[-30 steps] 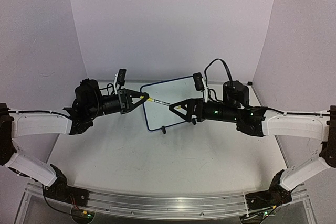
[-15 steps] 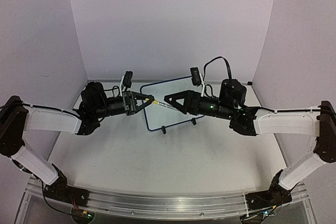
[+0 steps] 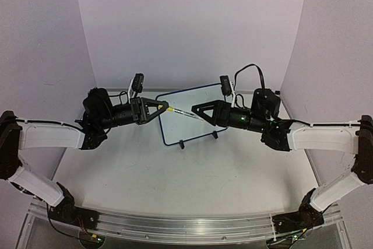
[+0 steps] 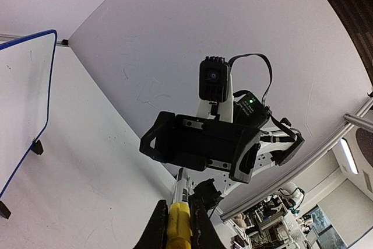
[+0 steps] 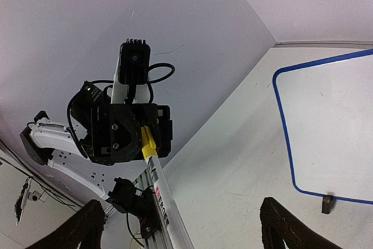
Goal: Write a sentence on the whiteboard
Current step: Open the whiteboard marker from the pen cap, then place the pen cap at the center of the board, then hold the whiteboard on the whiteboard stand, then write on the whiteboard with the whiteboard marker without the cap.
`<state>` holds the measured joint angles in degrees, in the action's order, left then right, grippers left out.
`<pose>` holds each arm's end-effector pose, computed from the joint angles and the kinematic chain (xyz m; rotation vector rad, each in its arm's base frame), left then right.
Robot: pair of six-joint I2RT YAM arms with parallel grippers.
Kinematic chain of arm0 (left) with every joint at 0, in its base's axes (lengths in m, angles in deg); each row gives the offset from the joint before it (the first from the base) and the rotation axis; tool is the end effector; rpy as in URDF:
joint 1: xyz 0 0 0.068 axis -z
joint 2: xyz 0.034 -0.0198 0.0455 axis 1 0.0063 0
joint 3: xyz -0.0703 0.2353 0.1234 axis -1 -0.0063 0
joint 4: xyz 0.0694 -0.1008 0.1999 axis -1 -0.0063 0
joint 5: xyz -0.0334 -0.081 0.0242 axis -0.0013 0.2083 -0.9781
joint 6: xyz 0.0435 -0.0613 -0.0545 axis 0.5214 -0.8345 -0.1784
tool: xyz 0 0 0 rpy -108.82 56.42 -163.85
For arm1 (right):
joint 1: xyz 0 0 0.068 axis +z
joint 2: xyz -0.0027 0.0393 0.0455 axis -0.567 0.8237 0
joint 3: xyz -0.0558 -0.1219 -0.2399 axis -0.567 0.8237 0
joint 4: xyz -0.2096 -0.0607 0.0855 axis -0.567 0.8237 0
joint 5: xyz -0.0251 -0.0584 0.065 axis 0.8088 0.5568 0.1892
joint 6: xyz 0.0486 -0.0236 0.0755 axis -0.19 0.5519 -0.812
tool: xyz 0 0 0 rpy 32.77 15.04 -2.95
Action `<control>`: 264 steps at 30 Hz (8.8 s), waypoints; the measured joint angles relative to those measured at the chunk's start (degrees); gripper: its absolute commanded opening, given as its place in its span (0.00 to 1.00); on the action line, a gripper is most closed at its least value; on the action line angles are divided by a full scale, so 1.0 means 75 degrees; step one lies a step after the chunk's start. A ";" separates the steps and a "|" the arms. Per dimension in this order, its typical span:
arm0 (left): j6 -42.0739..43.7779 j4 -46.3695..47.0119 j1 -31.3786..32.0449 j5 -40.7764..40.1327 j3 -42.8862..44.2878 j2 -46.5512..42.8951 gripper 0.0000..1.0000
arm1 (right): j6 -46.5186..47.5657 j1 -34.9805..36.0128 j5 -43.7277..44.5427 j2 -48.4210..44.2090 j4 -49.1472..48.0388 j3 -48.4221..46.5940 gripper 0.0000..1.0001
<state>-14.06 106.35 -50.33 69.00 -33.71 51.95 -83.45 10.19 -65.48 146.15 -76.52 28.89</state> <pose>0.2128 -0.2407 0.3105 0.4518 1.6613 -1.7183 0.2117 0.2709 0.3157 -0.5888 1.6571 1.5191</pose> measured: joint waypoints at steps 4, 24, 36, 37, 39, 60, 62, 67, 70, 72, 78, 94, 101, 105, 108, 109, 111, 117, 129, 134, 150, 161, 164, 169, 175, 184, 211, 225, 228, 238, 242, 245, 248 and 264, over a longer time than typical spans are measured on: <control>-0.0067 0.0229 0.0000 -0.0003 0.0004 0.0070 0.00 | -0.0044 0.0009 -0.0611 0.0268 0.0010 -0.0185 0.82; -0.0673 0.1396 0.0089 0.0081 0.0097 0.0952 0.00 | -0.0218 0.0068 -0.2124 0.0895 0.0026 -0.0934 0.66; -0.0675 0.1746 0.0111 -0.0105 0.0096 0.0952 0.00 | -0.0360 0.0093 -0.2154 0.0952 -0.0149 -0.0956 0.59; -0.0675 0.1771 0.0111 -0.0105 0.0094 0.0954 0.00 | -0.0367 0.0093 -0.2149 0.0952 -0.0158 -0.0956 0.59; -0.0679 0.1806 0.0111 -0.0102 0.0085 0.0957 0.00 | -0.0397 0.0093 -0.2107 0.0952 -0.0187 -0.0956 0.58; -0.0760 0.1924 0.0204 -0.0094 -0.0145 0.0957 0.00 | -0.0724 0.0105 -0.1529 0.1069 -0.0369 -0.0956 0.36; -0.0762 0.1927 0.0204 -0.0099 -0.0145 0.0957 0.00 | -0.0738 0.0105 -0.1515 0.1080 -0.0369 -0.0956 0.34; -0.0762 0.1973 0.0210 -0.0099 -0.0145 0.0957 0.00 | -0.0762 0.0101 -0.1477 0.1081 -0.0369 -0.0956 0.25; -0.0765 0.1997 0.0219 -0.0096 -0.0145 0.0957 0.00 | -0.0786 0.0090 -0.1463 0.1083 -0.0366 -0.0956 0.19; -0.0768 0.2032 0.0224 -0.0096 -0.0145 0.0957 0.00 | -0.0783 0.0077 -0.1461 0.1097 -0.0366 -0.0956 0.15; -0.0793 0.2133 0.0239 -0.0113 -0.0145 0.0968 0.00 | -0.0827 0.0061 -0.1435 0.1109 -0.0385 -0.0956 0.00; -0.0868 0.1562 -0.1074 -0.0464 -0.1010 -0.0124 0.00 | -0.1032 -0.0920 -0.1719 0.0585 -0.0540 -0.0045 0.00; 0.0084 -0.1320 -0.1330 -0.1003 -0.0756 -0.1294 0.00 | -0.0932 -0.1165 -0.1996 0.0002 -0.0517 0.0172 0.00; 0.1000 -0.4406 -0.1338 -0.2115 -0.0117 -0.1420 0.00 | -0.0499 -0.1157 -0.1860 -0.0315 -0.0050 0.0178 0.00; 0.1398 -0.5858 -0.1352 -0.2727 -0.0042 -0.1260 0.00 | -0.0030 -0.1160 -0.1546 -0.0590 0.0598 0.0178 0.00; 0.1474 -0.6231 -0.1355 -0.2853 -0.0045 -0.1087 0.00 | 0.0096 -0.1158 -0.1442 -0.0663 0.0788 0.0178 0.00; 0.1584 -0.6671 -0.1355 -0.2944 -0.0048 -0.0691 0.00 | 0.0317 -0.1159 -0.1220 -0.0821 0.1196 0.0178 0.00; 0.1818 -0.7467 -0.1349 -0.3105 -0.0055 0.0254 0.06 | 0.0641 -0.1157 -0.0693 -0.1270 0.1861 0.0375 0.00; 0.2080 -0.7629 -0.1349 -0.3060 -0.0040 0.1196 0.45 | 0.0661 -0.1157 -0.0227 -0.1294 0.2187 0.0525 0.00; 0.2149 -0.7632 -0.1349 -0.3079 -0.0040 0.1202 0.67 | 0.0661 -0.1157 -0.0179 -0.1186 0.2216 0.0525 0.00; 0.2380 -0.8151 -0.1343 -0.3495 0.0065 0.1019 0.99 | 0.0673 -0.1152 -0.0062 -0.1146 0.2269 0.0525 0.00; 0.3856 -0.9735 -0.1435 -0.3267 0.2012 0.0348 1.00 | 0.0909 -0.1107 -0.0193 -0.1056 0.2456 0.0399 0.00; 0.4553 -1.0066 -0.1534 -0.2705 0.3165 0.0660 0.99 | 0.0971 -0.1102 -0.0304 -0.0859 0.2499 0.0196 0.00; 0.5431 -1.0386 -0.1625 -0.2248 0.4775 0.1486 0.99 | 0.1005 -0.1097 -0.0398 -0.0539 0.2609 -0.0077 0.00; 0.5883 -1.0074 -0.1819 -0.1937 0.5220 0.1835 0.99 | 0.1045 -0.1072 -0.0409 -0.0382 0.2727 -0.0321 0.00; 0.6250 -0.9489 -0.2416 0.0062 0.5652 0.2980 0.96 | 0.1206 -0.1058 -0.0717 0.0586 0.2713 -0.1186 0.00; 0.7405 -0.9634 -0.2361 0.1189 0.6086 0.3920 0.19 | 0.1401 -0.1038 -0.1598 0.2447 0.2477 -0.2617 0.00; 0.7639 -0.9646 -0.2361 0.1189 0.6086 0.4058 0.08 | 0.1462 -0.0924 -0.1612 0.2889 0.2461 -0.2989 0.00; 0.7709 -0.9648 -0.2361 0.1199 0.6086 0.4058 0.02 | 0.1471 -0.0897 -0.1592 0.2958 0.2460 -0.3057 0.00; 0.7942 -0.9648 -0.2361 0.1332 0.6086 0.4058 0.00 | 0.1486 -0.0836 -0.1232 0.2978 0.2444 -0.3074 0.00; 0.8012 -0.9662 -0.2358 0.1338 0.6086 0.4058 0.00 | 0.1486 -0.0824 -0.0986 0.3043 0.2422 -0.3222 0.00; 0.8066 -0.9689 -0.2340 0.1332 0.6086 0.4058 0.00 | 0.1483 -0.0822 -0.0886 0.3247 0.2366 -0.3482 0.00; 0.8163 -0.9701 -0.2323 0.1326 0.6086 0.4058 0.00 | 0.1480 -0.0822 -0.0832 0.3478 0.2325 -0.3710 0.00; 0.8263 -0.9712 -0.2296 0.1323 0.6086 0.4058 0.00 | 0.1353 -0.0787 -0.0871 0.4464 0.2321 -0.4726 0.00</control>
<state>47.91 33.50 -67.55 78.92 11.93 82.39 -73.30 4.28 -72.01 179.64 -59.11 -6.55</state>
